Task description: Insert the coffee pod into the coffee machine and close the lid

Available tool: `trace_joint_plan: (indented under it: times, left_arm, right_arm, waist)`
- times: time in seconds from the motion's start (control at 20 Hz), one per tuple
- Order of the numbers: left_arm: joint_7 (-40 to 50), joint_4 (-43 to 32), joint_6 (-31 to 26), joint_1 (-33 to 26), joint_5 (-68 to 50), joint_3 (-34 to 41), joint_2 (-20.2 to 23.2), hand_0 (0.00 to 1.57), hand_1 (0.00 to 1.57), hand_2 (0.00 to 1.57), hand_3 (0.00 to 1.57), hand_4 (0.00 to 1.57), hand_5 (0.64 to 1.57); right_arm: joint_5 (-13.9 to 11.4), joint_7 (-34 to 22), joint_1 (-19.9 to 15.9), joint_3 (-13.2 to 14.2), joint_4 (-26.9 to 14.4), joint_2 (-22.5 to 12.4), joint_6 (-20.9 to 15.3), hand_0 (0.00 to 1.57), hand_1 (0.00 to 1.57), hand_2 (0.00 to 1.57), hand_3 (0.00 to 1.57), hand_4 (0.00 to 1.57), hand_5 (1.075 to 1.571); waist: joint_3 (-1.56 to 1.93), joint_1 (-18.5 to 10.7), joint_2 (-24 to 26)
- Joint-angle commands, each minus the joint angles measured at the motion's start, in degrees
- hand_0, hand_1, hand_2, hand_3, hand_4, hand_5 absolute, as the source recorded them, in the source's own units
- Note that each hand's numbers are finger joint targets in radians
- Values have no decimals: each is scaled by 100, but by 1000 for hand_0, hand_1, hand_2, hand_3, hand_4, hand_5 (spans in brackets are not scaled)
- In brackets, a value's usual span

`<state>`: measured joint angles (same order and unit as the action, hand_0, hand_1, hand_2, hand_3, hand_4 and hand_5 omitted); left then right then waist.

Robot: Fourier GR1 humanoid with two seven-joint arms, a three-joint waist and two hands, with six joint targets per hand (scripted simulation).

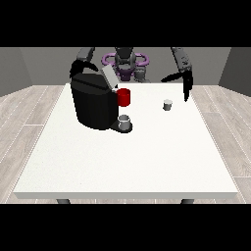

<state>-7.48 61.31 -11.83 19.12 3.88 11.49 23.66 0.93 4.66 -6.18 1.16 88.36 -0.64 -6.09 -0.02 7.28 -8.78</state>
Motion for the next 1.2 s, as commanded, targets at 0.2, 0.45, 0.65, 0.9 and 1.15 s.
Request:
trace_joint_plan:
  times: [0.2,0.45,0.65,0.9,1.15]
  left_arm:
    - [95,-930,128,690,533,-181,66,0,0,0,0,0,1571]
    - [-110,-1133,344,677,1090,-565,-137,0,0,375,0,0,1571]
    - [-177,-1656,368,899,1192,-381,34,446,446,606,295,0,1571]
    - [-179,-1979,520,963,1614,-564,144,615,615,738,477,0,1571]
    - [-647,-2226,755,1015,2067,-742,367,568,568,698,414,0,1571]
  right_arm:
    - [-297,-270,-496,-6,-369,-2,-341,0,0,0,0,389,1571]
    - [-220,-299,-651,140,-751,-169,-200,0,0,0,0,424,1571]
    - [-362,-113,-417,-20,-828,-58,-273,0,0,0,0,356,1571]
    - [-238,-258,-578,78,-835,-50,-283,0,0,0,0,432,1571]
    - [-327,36,-530,-71,-912,57,-539,0,0,0,0,476,1571]
  waist:
    - [1,-13,-230]
    - [1,-121,-81]
    - [1,-23,-32]
    - [1,-11,-28]
    - [2,-15,-306]
